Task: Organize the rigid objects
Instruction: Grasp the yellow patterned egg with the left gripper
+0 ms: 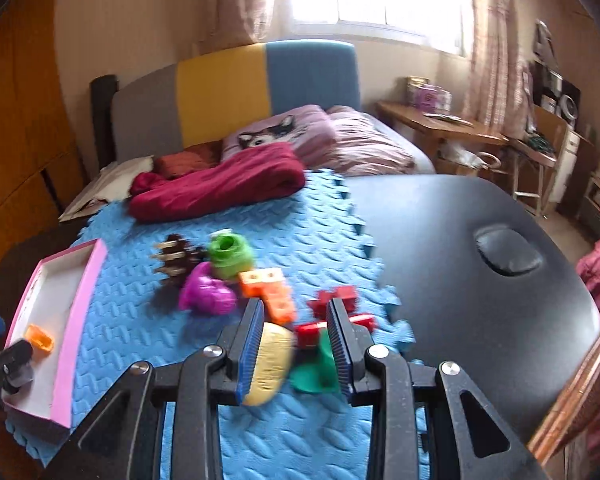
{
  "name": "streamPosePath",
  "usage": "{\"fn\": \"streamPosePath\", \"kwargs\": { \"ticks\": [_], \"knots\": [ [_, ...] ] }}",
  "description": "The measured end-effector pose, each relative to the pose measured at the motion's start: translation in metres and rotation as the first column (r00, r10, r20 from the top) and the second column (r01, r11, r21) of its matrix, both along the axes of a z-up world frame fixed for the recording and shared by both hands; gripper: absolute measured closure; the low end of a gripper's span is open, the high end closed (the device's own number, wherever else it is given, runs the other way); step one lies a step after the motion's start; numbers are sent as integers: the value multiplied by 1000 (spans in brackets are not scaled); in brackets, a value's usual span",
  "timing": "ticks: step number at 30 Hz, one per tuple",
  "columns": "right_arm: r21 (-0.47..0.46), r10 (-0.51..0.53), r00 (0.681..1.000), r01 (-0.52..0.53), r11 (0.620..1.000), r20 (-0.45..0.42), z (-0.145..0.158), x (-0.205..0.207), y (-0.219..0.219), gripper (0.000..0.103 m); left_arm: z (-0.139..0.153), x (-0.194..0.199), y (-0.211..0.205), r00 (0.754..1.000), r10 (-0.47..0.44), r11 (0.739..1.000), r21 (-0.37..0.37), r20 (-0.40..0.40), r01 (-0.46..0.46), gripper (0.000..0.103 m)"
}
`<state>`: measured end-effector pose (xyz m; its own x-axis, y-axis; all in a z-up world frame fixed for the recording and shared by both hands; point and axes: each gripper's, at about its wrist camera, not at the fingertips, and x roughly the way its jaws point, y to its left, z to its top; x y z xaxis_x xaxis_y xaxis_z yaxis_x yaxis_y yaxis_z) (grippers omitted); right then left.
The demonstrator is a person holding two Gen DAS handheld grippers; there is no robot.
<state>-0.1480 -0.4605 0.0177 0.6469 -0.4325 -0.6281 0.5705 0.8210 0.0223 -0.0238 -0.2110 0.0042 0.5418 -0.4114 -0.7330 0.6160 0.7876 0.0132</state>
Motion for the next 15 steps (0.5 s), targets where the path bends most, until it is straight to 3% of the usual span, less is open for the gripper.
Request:
{"fn": "streamPosePath", "kwargs": {
  "ticks": [7, 15],
  "knots": [
    [36, -75, 997, 75, 997, 0, 0, -30, -28, 71, -23, -14, -68, 973, -198, 980, -49, -114, 194, 16],
    [51, -78, 997, 78, 996, 15, 3, -41, -32, 71, -49, -18, -144, 932, -294, 955, -19, -214, 297, 27]
  ]
}}
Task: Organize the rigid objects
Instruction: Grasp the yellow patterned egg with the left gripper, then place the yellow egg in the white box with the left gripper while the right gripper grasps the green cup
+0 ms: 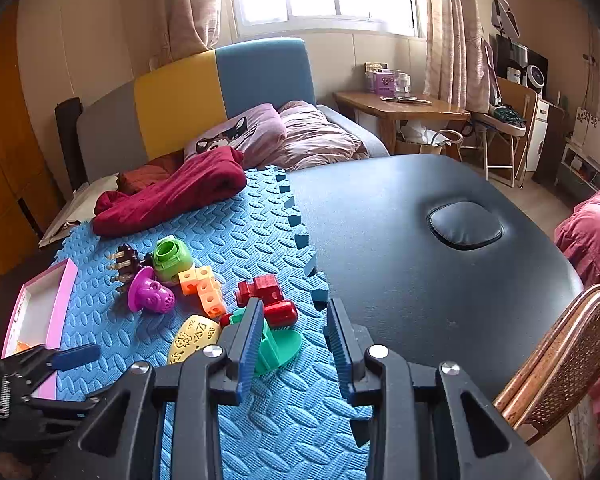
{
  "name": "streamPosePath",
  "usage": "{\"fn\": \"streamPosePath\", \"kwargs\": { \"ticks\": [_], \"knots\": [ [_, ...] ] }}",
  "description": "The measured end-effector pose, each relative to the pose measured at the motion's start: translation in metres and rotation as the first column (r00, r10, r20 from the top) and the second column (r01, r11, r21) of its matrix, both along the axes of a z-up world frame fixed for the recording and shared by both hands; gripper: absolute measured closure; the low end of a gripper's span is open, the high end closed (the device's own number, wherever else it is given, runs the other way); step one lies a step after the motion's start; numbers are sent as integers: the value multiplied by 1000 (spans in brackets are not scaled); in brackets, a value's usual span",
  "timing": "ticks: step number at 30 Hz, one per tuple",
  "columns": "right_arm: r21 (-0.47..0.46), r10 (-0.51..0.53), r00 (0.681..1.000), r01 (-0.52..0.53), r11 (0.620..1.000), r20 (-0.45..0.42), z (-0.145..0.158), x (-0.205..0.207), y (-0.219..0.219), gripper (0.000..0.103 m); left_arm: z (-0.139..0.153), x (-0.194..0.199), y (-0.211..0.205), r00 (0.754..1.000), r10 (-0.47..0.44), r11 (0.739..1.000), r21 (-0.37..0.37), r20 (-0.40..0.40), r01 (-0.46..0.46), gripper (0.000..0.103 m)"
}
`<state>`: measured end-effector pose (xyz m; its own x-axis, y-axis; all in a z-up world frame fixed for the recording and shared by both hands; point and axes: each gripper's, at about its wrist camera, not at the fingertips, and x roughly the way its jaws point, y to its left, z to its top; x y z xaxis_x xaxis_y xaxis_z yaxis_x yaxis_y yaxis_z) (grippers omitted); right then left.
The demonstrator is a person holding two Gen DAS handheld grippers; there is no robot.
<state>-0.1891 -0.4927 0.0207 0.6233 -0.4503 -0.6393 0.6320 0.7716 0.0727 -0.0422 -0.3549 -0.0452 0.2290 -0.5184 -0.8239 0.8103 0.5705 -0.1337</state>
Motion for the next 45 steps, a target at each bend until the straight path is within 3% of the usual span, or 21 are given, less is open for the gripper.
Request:
{"fn": "streamPosePath", "kwargs": {
  "ticks": [10, 12, 13, 14, 15, 24, 27, 36, 45],
  "knots": [
    [65, -27, 1000, 26, 998, 10, -12, -10, -19, 71, -21, 4, -59, 998, -54, 998, 42, -25, 55, 27],
    [72, -31, 999, 30, 997, 8, -16, -10, -21, 71, -29, 7, -62, 998, -61, 997, 48, -24, 62, 35],
    [78, -32, 999, 31, 996, 3, -18, -10, -22, 71, -30, 6, -62, 998, -63, 997, 43, 6, 63, 42],
    [84, -32, 999, 32, 996, 0, -20, -10, -22, 71, -31, 5, -62, 997, -79, 996, 41, 16, 78, 56],
    [91, -29, 1000, 29, 995, -3, -22, -10, -22, 71, -30, 4, -61, 997, -80, 996, 37, 25, 79, 61],
    [129, 113, 994, -113, 985, 6, -27, 9, 1, 70, -29, 7, -14, 999, -34, 999, -13, 18, 35, 61],
    [114, 144, 990, -143, 983, -1, -32, 16, 11, 60, -30, 4, 7, 999, -3, 1000, -10, 40, 3, 61],
    [151, 111, 992, -102, 983, -53, -54, 28, 8, 58, -31, 2, 43, 998, 50, 997, -59, 31, -48, 61],
    [95, 112, 988, -102, 990, -103, -66, 49, 3, 58, -33, -3, 47, 996, 61, 996, -70, 64, -57, 61]
  ]
}}
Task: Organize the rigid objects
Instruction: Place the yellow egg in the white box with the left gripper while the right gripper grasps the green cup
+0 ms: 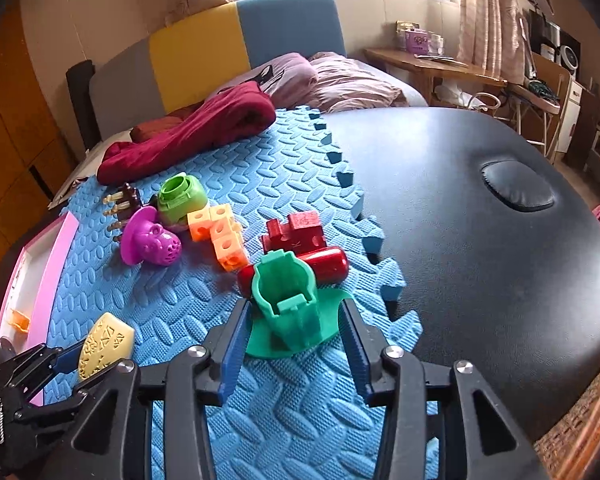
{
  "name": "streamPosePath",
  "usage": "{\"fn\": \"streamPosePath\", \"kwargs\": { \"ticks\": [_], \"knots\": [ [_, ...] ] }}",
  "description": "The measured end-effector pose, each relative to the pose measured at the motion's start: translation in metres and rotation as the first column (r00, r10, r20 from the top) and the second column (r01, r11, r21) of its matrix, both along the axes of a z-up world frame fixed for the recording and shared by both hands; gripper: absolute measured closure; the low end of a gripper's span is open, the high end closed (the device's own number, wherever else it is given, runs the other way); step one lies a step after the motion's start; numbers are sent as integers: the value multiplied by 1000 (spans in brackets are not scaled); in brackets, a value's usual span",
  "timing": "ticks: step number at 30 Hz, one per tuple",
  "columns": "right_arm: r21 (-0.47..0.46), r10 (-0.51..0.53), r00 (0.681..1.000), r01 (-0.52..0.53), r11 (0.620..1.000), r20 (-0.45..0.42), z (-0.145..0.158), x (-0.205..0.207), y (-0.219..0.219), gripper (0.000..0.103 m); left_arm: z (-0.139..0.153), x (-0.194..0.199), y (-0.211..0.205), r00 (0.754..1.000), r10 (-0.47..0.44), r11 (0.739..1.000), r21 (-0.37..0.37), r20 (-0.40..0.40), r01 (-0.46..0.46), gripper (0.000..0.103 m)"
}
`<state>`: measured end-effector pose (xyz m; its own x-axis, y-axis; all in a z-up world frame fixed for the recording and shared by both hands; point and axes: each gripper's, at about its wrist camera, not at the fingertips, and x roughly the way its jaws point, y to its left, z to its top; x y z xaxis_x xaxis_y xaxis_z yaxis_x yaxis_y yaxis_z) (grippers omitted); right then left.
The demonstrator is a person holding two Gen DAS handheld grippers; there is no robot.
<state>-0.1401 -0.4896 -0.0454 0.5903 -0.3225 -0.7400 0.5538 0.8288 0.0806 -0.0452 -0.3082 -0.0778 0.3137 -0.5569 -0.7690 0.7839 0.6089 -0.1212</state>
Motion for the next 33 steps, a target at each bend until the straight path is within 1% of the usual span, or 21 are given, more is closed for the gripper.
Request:
{"fn": "streamPosePath", "kwargs": {
  "ticks": [1, 2, 3, 5, 7, 9, 12, 15, 18, 20, 23, 26, 30, 33],
  "knots": [
    [-16, -3, 1000, 2, 1000, -1, -1, 2, 1, 58, 0, 0, 1, 1000, 7, 1000, 1, 5, -7, 61],
    [-21, 12, 1000, -12, 1000, 5, -3, 4, 2, 61, 0, -1, 3, 1000, 10, 1000, -2, 3, -10, 62],
    [-27, 26, 1000, -26, 999, -1, -5, 5, 5, 72, 0, -1, 4, 1000, 13, 1000, -2, 0, -13, 62],
    [-58, 62, 998, -62, 996, -6, -5, 6, 16, 73, 2, -3, 7, 1000, 18, 1000, 9, 0, -18, 62],
    [-61, 97, 995, -97, 993, -2, -6, 6, 29, 73, 4, -4, 12, 999, 32, 999, 21, 5, -32, 62],
    [-75, 137, 991, -137, 988, 4, -8, 7, 44, 73, 8, -5, 21, 999, 44, 999, 11, -8, -44, 62],
    [-81, 177, 984, -175, 981, 14, -10, 11, 62, 72, 19, -6, 34, 997, 74, 997, 6, 10, -74, 62],
    [-90, 207, 978, -205, 974, 3, -12, 21, 75, 72, 33, -6, 49, 993, 114, 993, -6, 29, -114, 62],
    [-73, 206, 979, -206, 976, -11, -19, 29, 79, 72, 46, -3, 63, 987, 156, 988, -20, 48, -156, 62],
    [-87, 193, 981, -193, 977, -6, -23, 31, 80, 72, 52, -2, 71, 984, 173, 985, -29, 46, -172, 61],
    [-106, 185, 983, -185, 977, -5, -24, 34, 81, 72, 61, -4, 83, 978, 195, 981, -32, 81, -193, 62],
    [-124, 185, 983, -181, 976, 20, -27, 33, 81, 72, 66, -1, 93, 973, 220, 975, -49, 66, -217, 61],
    [-147, 185, 983, -182, 972, 7, -27, 35, 84, 72, 73, 2, 108, 965, 254, 966, -69, 56, -250, 61],
    [-164, 187, 982, -185, 969, -1, -27, 36, 87, 70, 75, 5, 118, 957, 283, 958, -71, 55, -279, 61]
  ]
}}
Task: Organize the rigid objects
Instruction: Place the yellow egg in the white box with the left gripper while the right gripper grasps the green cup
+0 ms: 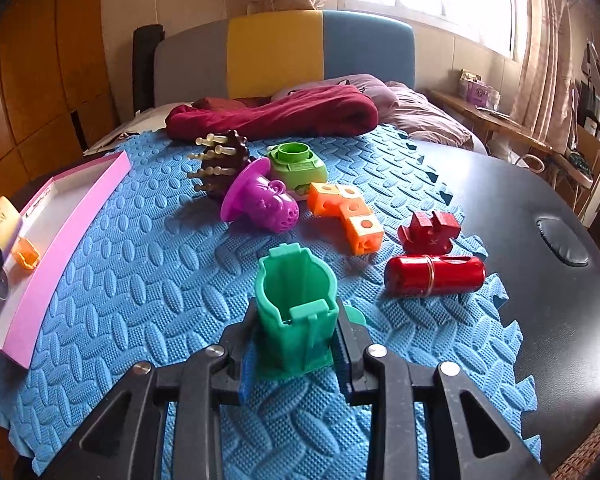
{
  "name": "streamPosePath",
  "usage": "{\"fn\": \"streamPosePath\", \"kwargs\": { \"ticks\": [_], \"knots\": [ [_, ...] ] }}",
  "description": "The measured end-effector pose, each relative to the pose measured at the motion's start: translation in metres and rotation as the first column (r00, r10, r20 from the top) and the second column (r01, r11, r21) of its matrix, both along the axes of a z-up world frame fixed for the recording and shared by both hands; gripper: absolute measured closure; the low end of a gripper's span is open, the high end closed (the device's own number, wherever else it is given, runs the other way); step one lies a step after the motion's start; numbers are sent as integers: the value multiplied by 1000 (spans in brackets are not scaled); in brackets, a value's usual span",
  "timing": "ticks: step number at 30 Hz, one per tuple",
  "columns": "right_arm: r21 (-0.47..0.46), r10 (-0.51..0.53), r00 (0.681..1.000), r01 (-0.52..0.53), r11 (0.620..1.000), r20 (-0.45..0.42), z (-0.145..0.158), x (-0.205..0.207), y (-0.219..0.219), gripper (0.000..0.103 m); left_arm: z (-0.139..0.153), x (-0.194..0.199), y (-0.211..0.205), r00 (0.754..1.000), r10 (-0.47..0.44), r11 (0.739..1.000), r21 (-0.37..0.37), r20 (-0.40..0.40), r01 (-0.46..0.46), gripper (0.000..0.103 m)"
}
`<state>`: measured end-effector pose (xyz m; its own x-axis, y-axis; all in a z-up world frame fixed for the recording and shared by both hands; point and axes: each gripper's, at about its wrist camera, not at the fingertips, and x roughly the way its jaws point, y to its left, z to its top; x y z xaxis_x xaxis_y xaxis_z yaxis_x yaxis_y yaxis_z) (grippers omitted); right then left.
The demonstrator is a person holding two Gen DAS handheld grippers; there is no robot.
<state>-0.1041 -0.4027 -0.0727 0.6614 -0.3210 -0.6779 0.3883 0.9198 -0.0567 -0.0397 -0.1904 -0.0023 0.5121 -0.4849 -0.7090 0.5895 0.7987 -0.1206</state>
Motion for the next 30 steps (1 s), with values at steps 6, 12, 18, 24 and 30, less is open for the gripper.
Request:
{"fn": "streamPosePath", "kwargs": {
  "ticks": [6, 12, 18, 24, 30],
  "knots": [
    [-8, 2, 1000, -2, 1000, -2, -1, 0, 1, 70, 1, 5, 18, 999, 54, 999, 2, -4, -54, 61],
    [-22, -1, 1000, 1, 1000, -5, -1, 0, 3, 71, 8, 19, 47, 996, 87, 996, -33, -27, -88, 61],
    [-17, 0, 1000, 0, 1000, -1, 0, 0, 3, 71, 18, 78, 104, 974, 196, 973, -97, -114, -207, 61],
    [-3, 5, 1000, -5, 1000, 4, -1, -1, 0, 71, 4, 143, 132, 954, 267, 960, -48, -140, -275, 61],
    [-4, 6, 1000, -6, 1000, 4, -1, 0, 0, 71, -14, 184, 115, 951, 261, 965, 5, -164, -263, 61]
  ]
}}
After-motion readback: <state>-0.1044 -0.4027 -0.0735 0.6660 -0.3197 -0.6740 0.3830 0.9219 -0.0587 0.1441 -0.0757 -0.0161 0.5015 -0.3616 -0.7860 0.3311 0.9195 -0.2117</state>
